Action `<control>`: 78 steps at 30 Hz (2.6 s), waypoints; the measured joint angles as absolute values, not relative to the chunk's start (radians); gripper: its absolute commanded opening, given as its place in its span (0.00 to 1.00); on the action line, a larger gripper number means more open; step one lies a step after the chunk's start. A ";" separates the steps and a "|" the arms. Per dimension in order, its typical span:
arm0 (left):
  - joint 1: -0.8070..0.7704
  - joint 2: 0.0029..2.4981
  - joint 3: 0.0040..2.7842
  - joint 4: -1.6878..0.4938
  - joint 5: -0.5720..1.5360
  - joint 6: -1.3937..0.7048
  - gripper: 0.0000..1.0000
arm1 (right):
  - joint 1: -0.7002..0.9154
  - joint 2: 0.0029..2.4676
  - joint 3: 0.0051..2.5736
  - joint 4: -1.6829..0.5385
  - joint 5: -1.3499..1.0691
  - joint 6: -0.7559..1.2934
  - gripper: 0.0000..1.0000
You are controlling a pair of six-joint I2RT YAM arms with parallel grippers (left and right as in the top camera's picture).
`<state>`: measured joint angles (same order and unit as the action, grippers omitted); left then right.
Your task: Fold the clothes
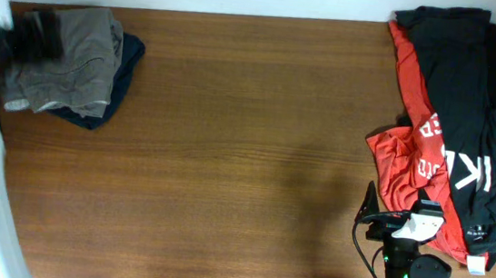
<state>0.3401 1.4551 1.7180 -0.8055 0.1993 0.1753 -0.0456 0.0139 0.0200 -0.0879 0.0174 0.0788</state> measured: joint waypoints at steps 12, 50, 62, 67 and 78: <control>0.233 0.852 0.812 -0.356 0.277 0.175 0.99 | -0.046 0.013 0.019 -0.086 0.014 0.079 0.99; 0.120 0.017 0.015 -0.056 0.273 0.175 0.99 | -0.046 0.013 0.018 -0.085 0.014 0.079 0.99; 0.120 0.017 0.015 -0.056 0.273 0.175 0.99 | -0.046 0.013 0.018 -0.085 0.014 0.078 0.99; 0.120 0.017 0.015 -0.056 0.273 0.175 0.99 | -0.046 0.013 0.018 -0.085 0.014 0.079 0.99; 0.120 0.017 0.015 -0.056 0.273 0.175 0.99 | -0.046 0.013 0.018 -0.085 0.014 0.079 0.98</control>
